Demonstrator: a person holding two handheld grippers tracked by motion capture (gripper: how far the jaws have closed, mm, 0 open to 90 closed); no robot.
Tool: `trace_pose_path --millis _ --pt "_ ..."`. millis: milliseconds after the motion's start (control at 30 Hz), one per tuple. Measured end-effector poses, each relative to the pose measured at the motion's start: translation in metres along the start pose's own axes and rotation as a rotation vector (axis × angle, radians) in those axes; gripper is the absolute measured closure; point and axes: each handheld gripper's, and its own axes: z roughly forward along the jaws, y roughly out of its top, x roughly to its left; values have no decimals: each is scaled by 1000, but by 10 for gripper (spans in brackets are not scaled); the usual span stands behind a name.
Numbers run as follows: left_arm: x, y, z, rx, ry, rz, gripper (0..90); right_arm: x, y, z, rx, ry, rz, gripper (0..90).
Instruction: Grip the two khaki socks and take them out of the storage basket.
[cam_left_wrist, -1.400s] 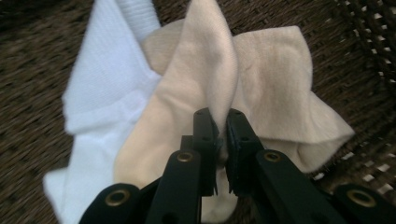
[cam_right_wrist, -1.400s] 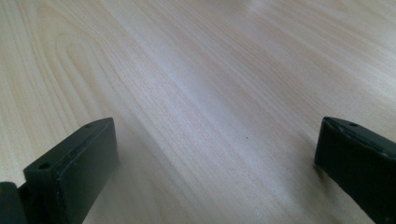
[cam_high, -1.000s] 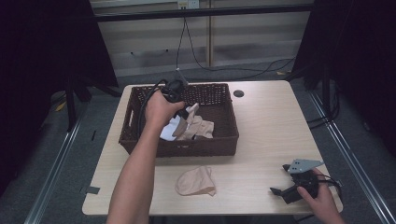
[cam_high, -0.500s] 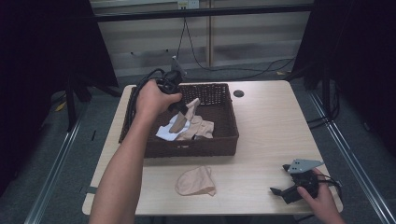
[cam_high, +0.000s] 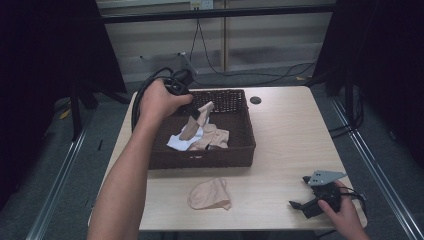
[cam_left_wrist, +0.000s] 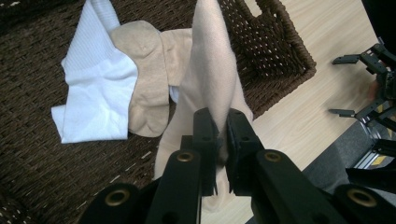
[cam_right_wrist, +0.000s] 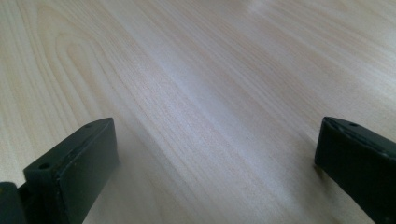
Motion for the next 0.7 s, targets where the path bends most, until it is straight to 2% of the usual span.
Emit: trace_pose_path --millis 133,233,433,700 --pt "-2 -2 -6 1 -2 -3 841 0 0 0 0 0 0 0" --pt "-5 -3 -11 10 -3 14 841 0 0 0 0 0 1 0" --pt "-9 -7 -22 8 -15 20 840 0 0 0 1 1 2 0" --pt "-17 -18 -23 12 -44 40 840 0 0 0 1 1 2 0"
